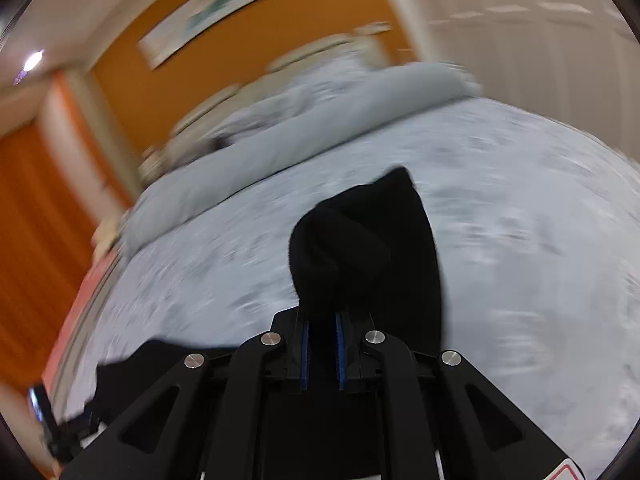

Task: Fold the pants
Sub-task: 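Grasp the folded pants edge with the right gripper and lift it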

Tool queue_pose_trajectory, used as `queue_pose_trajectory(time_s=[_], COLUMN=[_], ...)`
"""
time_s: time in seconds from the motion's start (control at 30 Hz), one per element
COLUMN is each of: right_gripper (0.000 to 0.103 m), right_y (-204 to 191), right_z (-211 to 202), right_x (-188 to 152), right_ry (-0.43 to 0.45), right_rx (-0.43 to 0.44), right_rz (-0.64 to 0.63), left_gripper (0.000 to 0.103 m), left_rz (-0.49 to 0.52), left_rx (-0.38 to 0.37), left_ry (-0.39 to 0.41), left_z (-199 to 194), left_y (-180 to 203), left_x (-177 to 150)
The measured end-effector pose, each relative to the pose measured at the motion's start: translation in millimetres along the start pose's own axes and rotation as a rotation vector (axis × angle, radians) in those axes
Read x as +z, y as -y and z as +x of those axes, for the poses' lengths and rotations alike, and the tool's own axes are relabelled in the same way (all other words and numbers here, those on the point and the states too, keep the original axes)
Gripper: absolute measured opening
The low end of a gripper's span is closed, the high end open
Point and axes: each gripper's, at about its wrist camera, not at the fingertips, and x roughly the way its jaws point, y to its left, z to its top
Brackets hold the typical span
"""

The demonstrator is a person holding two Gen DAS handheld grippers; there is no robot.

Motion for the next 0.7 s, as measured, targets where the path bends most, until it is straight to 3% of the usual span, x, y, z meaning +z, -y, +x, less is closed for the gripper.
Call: queue_pose_trajectory(time_s=[0.2,0.4,0.53,0.7], right_gripper=[0.009,0.009,0.01,0.01], right_y=[-109,-174,-201,-205], right_z=[46,92,112,131], right_x=[-42,-95,-123,-145], right_ry=[-0.119,-0.251,-0.326,-0.374], right_rx=[0.136,0.179,0.161,0.121], right_rz=[-0.188,-0.325,-0.408,-0.476], left_gripper=[0.098,0.098,0.098,0.098], left_rz=[-0.051,-0.098,-0.133,-0.231], left_rx=[0.014,0.044,0.064,0.059], left_ry=[0.002,-0.01,-0.016,-0.047], left_z=[-7,-8,-9,-3], left_y=[-37,-79,-107,-143], left_x=[-5,-13,-17,-19])
